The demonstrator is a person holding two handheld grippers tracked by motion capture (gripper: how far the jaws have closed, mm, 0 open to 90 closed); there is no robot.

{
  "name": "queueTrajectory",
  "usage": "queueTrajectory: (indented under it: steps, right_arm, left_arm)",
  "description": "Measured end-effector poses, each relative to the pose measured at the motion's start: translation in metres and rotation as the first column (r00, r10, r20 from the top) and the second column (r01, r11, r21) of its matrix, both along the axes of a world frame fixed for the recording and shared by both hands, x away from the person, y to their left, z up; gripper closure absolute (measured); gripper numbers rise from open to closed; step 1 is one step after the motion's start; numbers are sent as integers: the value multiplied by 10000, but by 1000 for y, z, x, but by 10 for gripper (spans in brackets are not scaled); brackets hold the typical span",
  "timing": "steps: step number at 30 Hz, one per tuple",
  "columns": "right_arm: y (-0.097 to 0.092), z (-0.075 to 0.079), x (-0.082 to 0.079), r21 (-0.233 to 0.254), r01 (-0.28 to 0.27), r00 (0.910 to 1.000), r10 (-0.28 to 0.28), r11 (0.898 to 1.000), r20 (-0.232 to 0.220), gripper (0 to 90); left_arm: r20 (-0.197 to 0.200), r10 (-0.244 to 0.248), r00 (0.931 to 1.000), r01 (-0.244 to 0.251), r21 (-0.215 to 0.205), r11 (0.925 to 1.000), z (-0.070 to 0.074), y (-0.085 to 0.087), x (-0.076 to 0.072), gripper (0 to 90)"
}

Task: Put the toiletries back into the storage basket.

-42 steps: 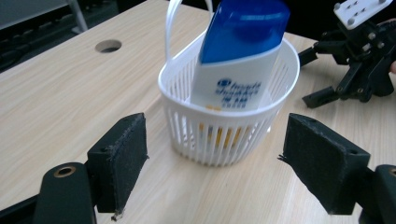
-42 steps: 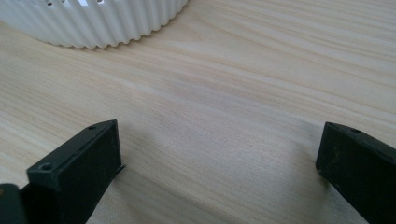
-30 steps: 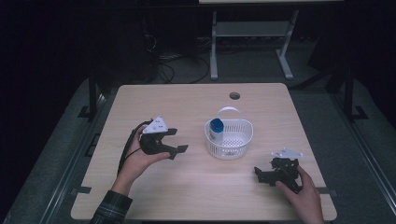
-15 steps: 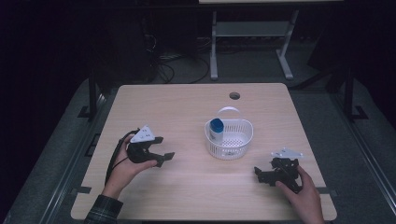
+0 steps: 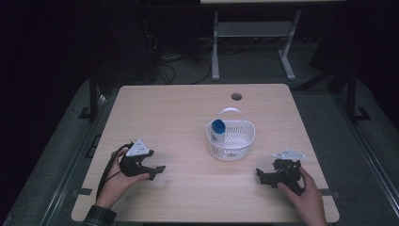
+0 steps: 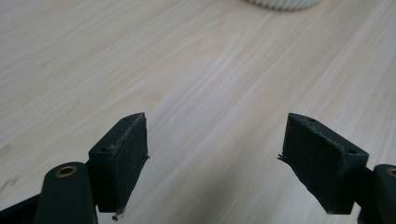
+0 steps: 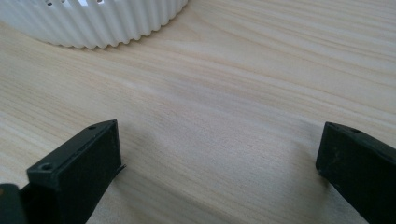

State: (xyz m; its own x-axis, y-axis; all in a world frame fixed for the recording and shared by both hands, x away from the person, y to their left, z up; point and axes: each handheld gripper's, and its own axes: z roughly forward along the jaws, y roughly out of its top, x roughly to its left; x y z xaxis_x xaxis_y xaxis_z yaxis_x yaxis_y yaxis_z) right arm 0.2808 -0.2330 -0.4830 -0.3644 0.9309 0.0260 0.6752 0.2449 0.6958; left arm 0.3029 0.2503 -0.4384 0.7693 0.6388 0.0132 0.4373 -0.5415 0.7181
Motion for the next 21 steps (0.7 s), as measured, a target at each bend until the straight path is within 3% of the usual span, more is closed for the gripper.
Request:
queueTrajectory:
  steps: [5,16,19,21]
  right_arm:
    - [0,0,0,-1,1,10000,-1,10000,-1,0]
    - [0,0,0,2,2,10000,-2,10000,-2,0]
    - [0,0,0,1,3,10000,-3,10000,-2,0]
    - [0,0,0,1,7,10000,-7,10000,-1,0]
  left_arm:
    - [-95,278,9996,-272,582,9979,-9,13,-9,217]
    - [-421,647,9970,-617,689,9957,-19,28,-16,214]
    - [-518,677,9964,-628,919,9938,-24,30,-17,214]
    - [-628,732,9953,-684,756,9948,-25,32,-18,209]
